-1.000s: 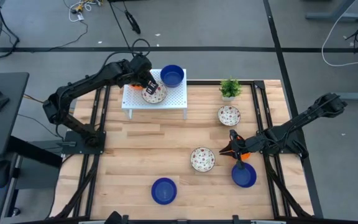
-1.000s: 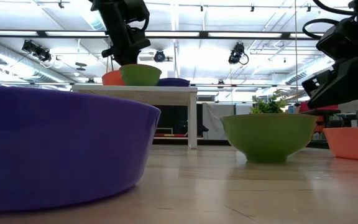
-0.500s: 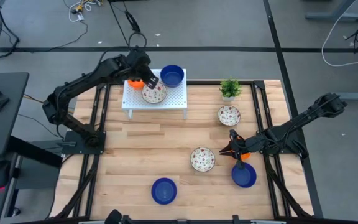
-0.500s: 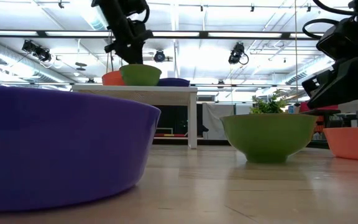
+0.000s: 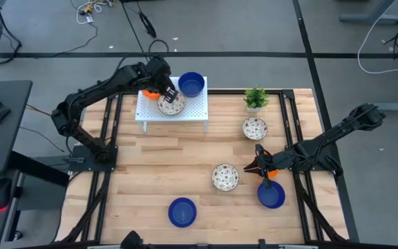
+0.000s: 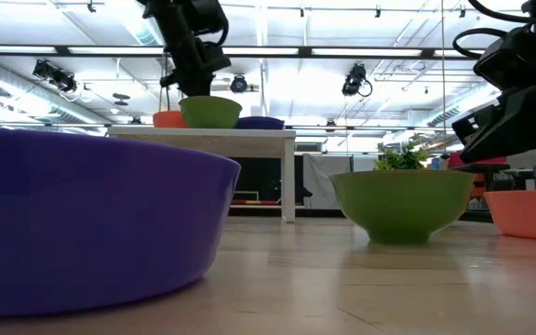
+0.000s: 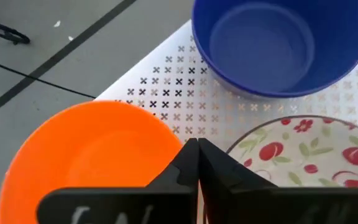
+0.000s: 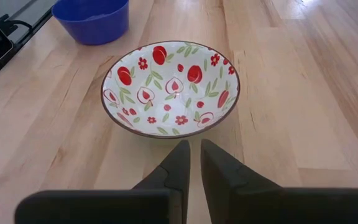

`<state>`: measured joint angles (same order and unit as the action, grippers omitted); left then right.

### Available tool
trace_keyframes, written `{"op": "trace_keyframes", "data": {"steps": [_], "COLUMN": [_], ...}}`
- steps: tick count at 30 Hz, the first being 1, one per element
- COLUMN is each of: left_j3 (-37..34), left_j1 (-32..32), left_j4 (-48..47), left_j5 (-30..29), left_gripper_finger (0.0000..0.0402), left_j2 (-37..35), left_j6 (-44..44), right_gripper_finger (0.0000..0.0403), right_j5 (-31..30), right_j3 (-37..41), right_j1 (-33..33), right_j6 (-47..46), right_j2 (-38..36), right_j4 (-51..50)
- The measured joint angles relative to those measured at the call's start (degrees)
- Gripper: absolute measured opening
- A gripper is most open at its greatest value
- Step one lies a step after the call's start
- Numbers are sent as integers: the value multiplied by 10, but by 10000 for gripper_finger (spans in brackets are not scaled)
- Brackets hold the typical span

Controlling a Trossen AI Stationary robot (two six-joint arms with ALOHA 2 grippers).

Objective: Pick & Place Mini bowls
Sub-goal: Stack the orange bowl on top of the orange bowl on the shelf, then stack the red pattern bowl on top of the red pattern bowl on the shelf

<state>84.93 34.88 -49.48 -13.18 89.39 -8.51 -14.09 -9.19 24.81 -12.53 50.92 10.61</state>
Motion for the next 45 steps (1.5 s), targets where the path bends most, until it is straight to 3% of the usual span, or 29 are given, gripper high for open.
{"op": "trace_keyframes", "data": {"steps": [10, 16, 20, 24, 30, 33, 36, 42, 45], "left_j3": [0, 0, 0, 0, 0, 0, 0, 0, 0], "left_j1": [-6, -62, -153, -290, -519, -606, -652, -665, -649], "left_j4": [34, -10, -82, -132, -117, -66, 16, 254, 376], "left_j5": [-5, -11, -81, -164, -292, -346, -362, -365, -323], "left_gripper_finger": [11, 4, 4, 3, 3, 3, 6, 8, 8], "left_j2": [-19, -78, -108, -116, -82, -30, 46, 208, 272], "left_j6": [8, -2, -49, -128, -259, -269, -257, -154, -105], "right_gripper_finger": [41, 41, 41, 41, 41, 41, 41, 41, 41], "right_j5": [0, 0, 0, 0, 0, 0, 0, 0, 0], "right_j3": [0, 0, 0, 0, 0, 0, 0, 0, 0], "right_j1": [0, 0, 0, 0, 0, 0, 0, 0, 0], "right_j6": [5, 6, 6, 3, -3, -3, -2, 19, 32], "right_j2": [0, 0, 0, 0, 0, 0, 0, 0, 0], "right_j4": [-1, -1, -4, -5, -3, 0, 14, 41, 43]}}
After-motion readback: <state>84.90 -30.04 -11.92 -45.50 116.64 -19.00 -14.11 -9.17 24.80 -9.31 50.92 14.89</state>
